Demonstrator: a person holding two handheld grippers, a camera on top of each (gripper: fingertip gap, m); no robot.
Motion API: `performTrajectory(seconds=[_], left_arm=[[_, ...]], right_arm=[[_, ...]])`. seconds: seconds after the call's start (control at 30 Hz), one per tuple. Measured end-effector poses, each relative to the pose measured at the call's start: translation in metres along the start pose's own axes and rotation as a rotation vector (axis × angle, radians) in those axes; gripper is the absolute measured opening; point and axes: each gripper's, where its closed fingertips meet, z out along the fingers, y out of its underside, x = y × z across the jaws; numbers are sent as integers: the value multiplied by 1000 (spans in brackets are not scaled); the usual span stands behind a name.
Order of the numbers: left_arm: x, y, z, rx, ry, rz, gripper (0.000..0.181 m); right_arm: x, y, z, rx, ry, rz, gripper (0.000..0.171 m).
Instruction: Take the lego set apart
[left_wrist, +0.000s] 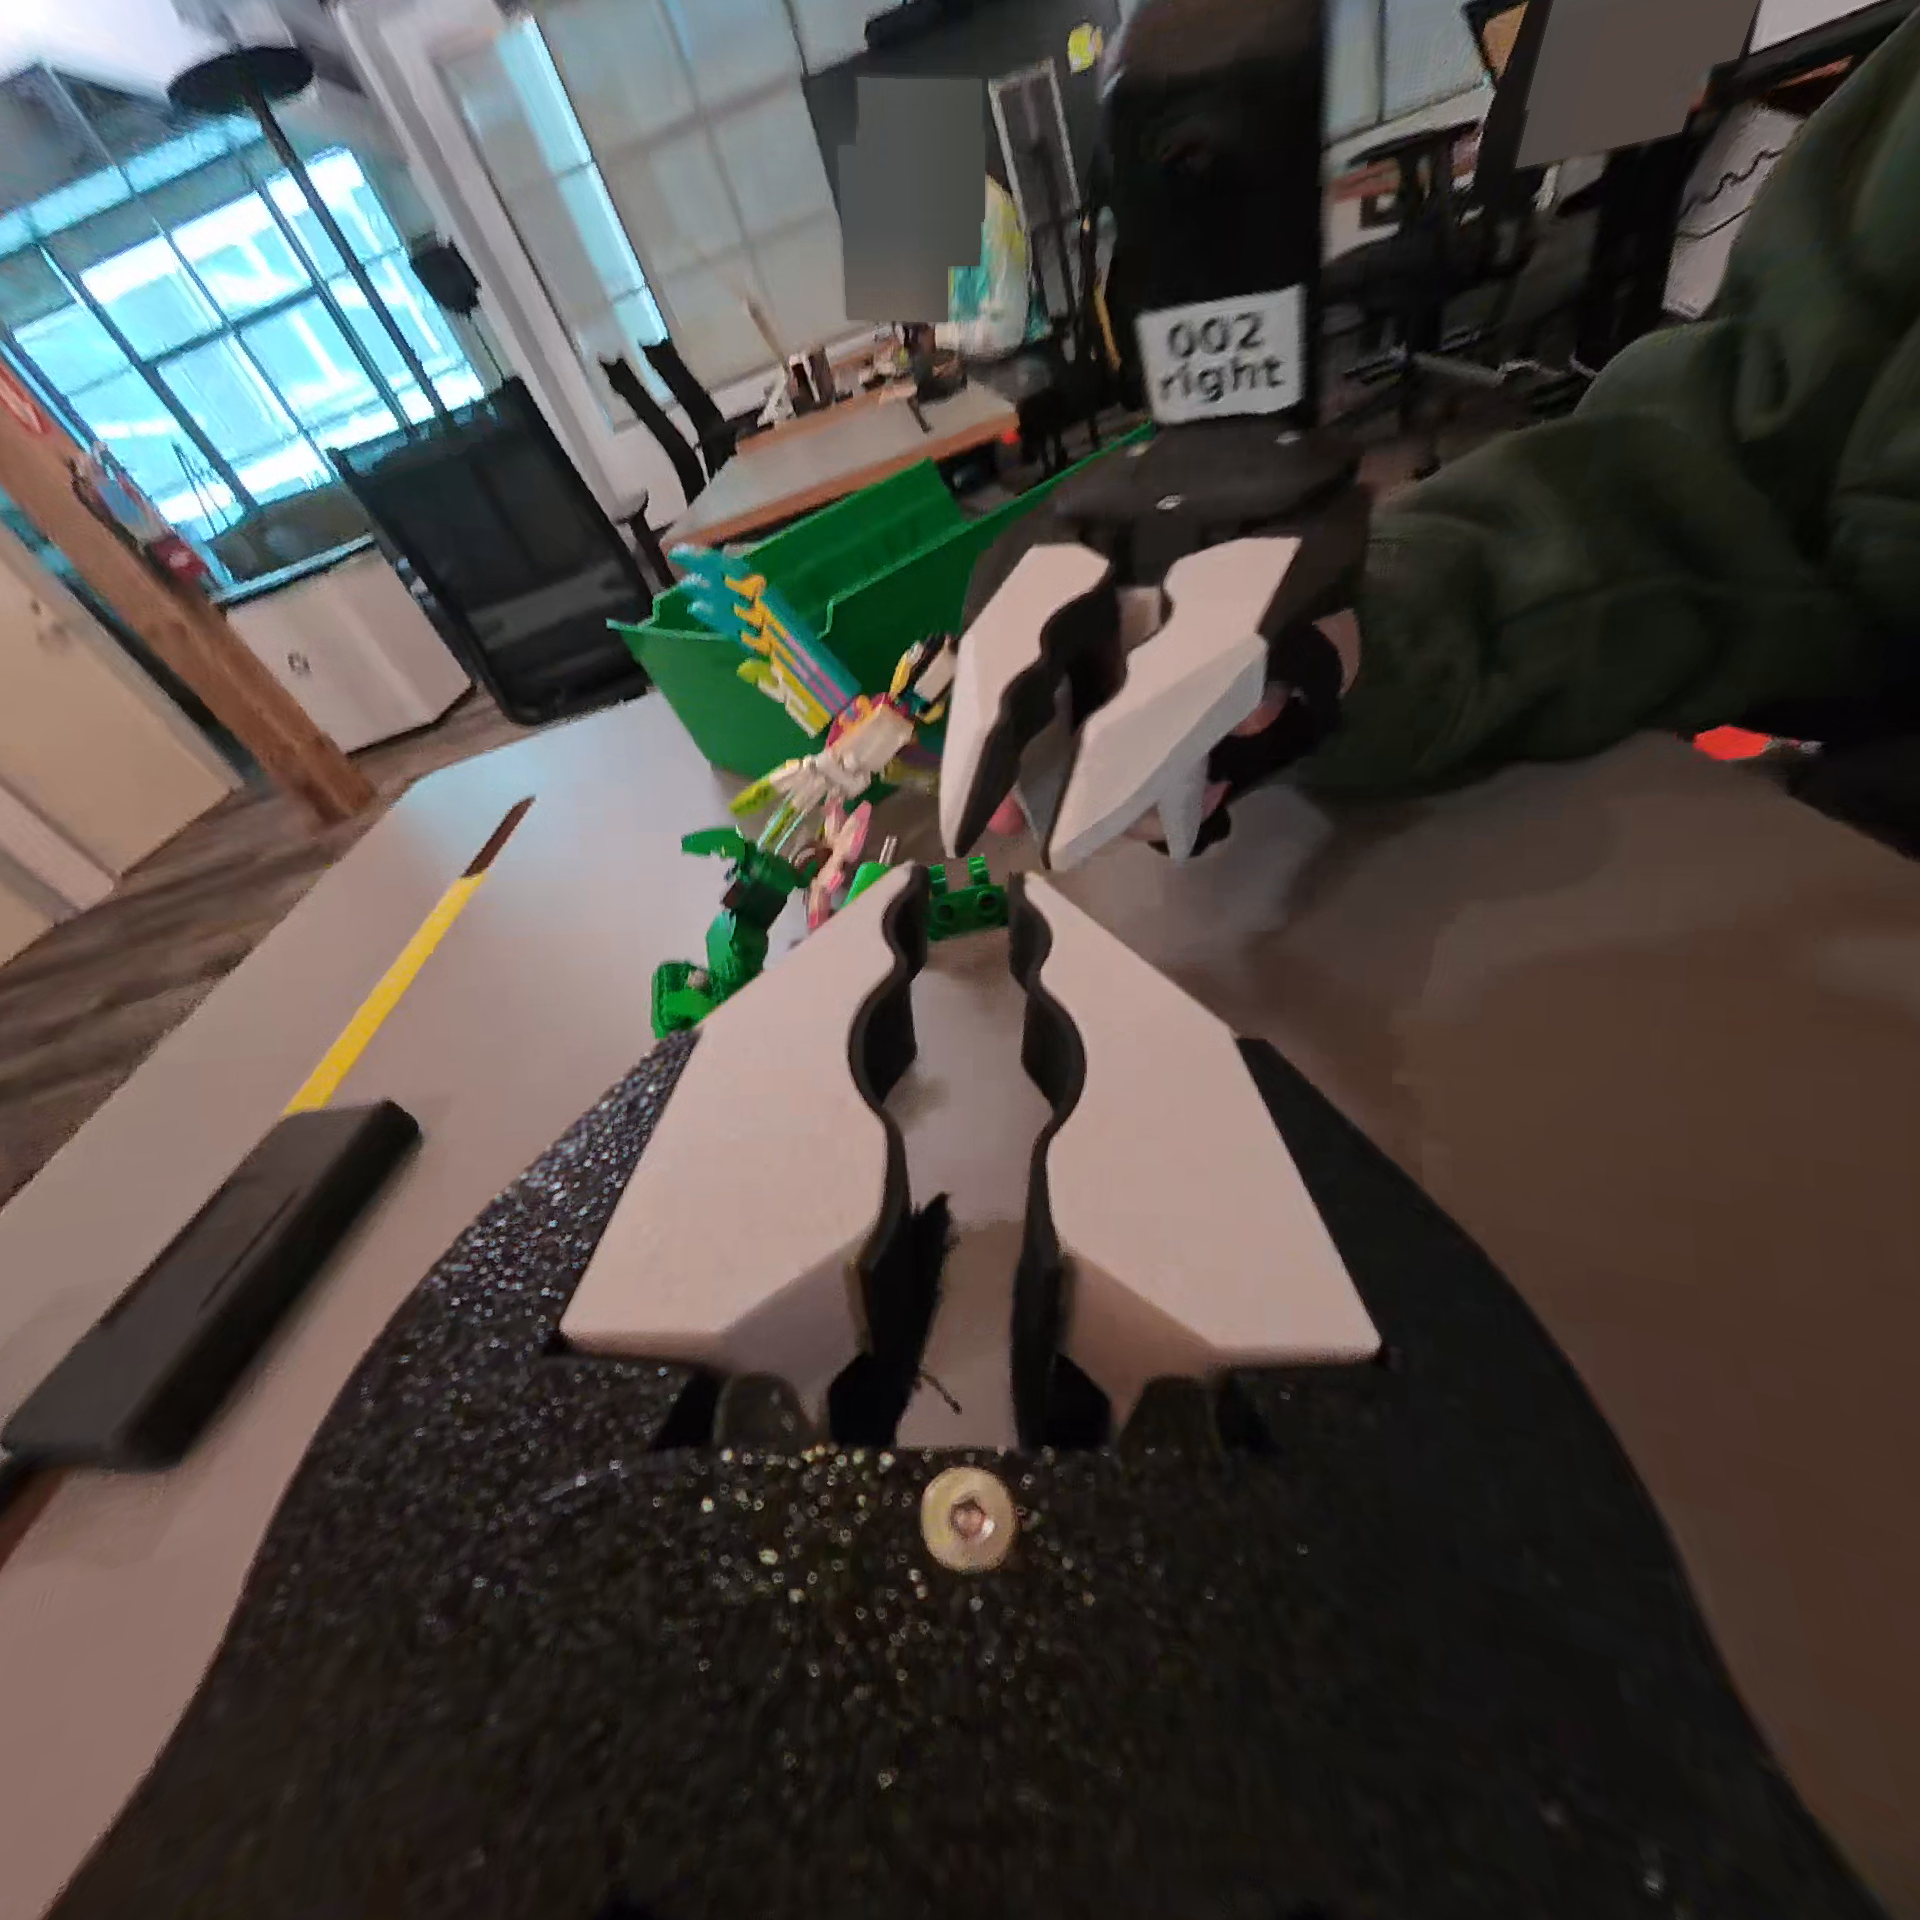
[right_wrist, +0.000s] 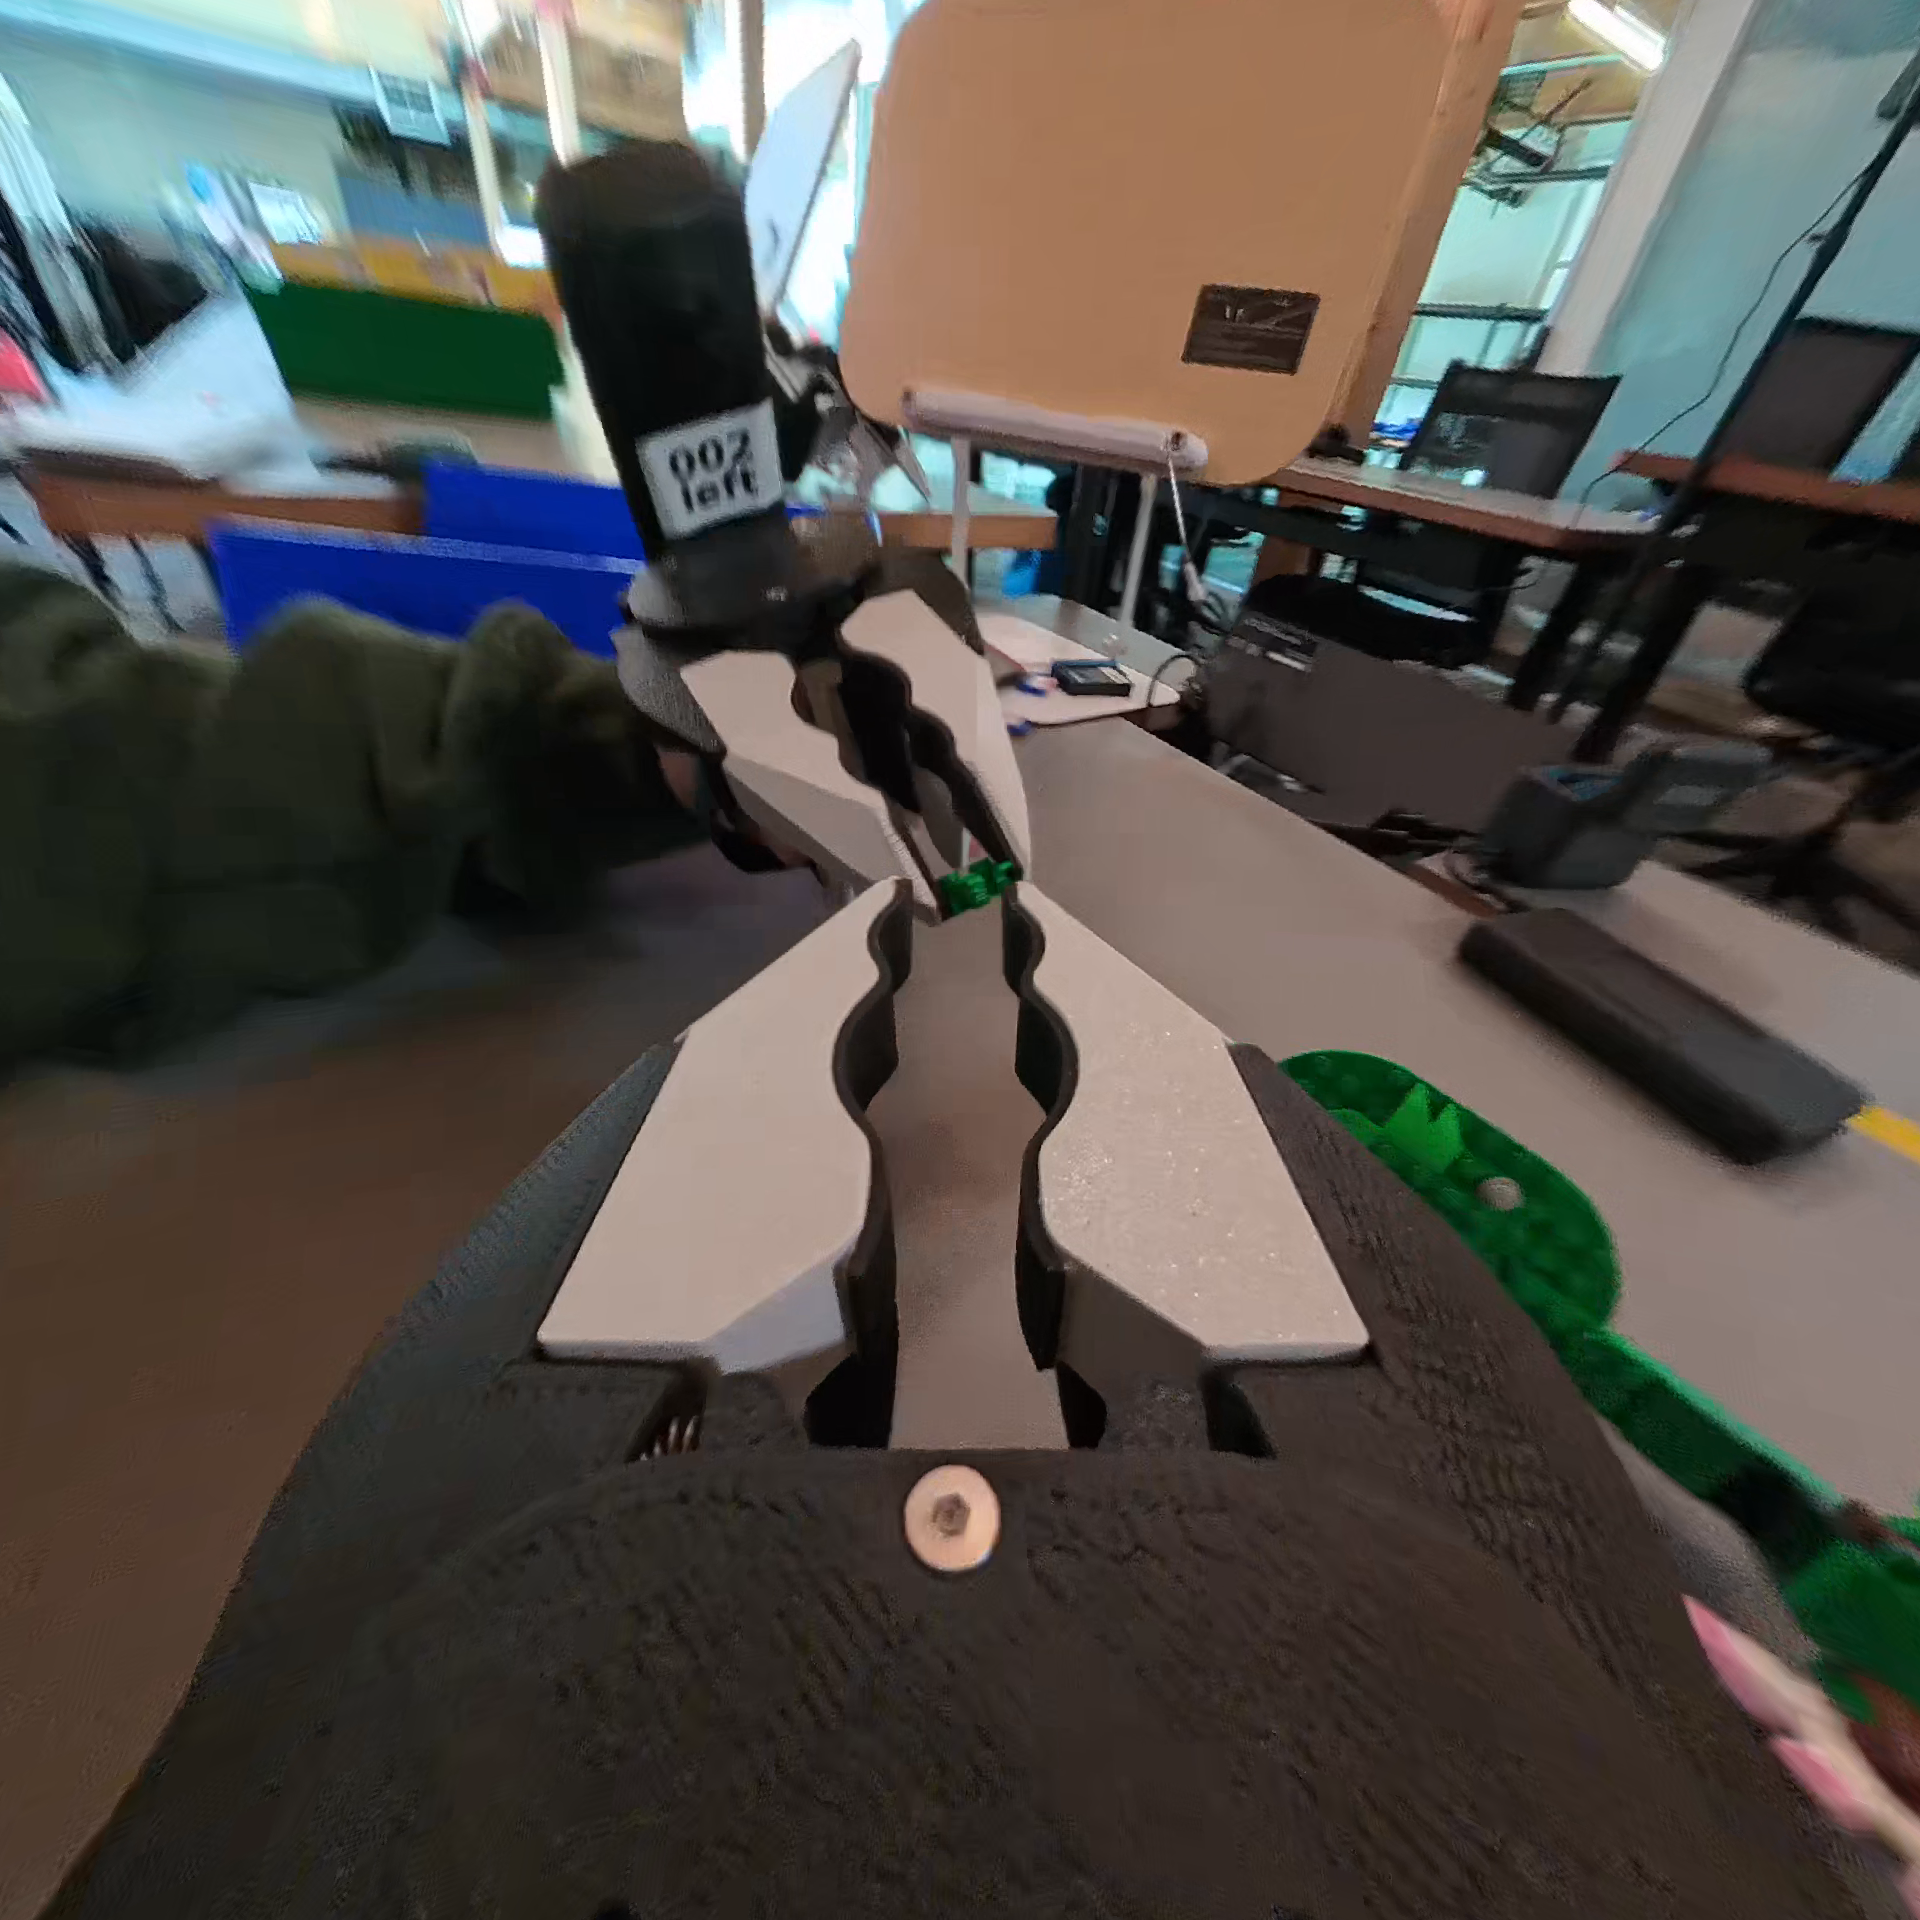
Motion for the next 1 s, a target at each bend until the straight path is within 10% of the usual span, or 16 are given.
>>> performTrajectory(seconds=[0.6,0.8,1.0], left_arm=[[36,-63,-3,247,196,-29,13],[40,-65,3,223,196,-24,13],[34,-68,0,153,156,-49,13]], right_arm=[[-29,-48,-24,243,-711,1031,26],[-33,-52,-25,266,-728,995,17],[-26,-55,-24,301,-380,405,16]])
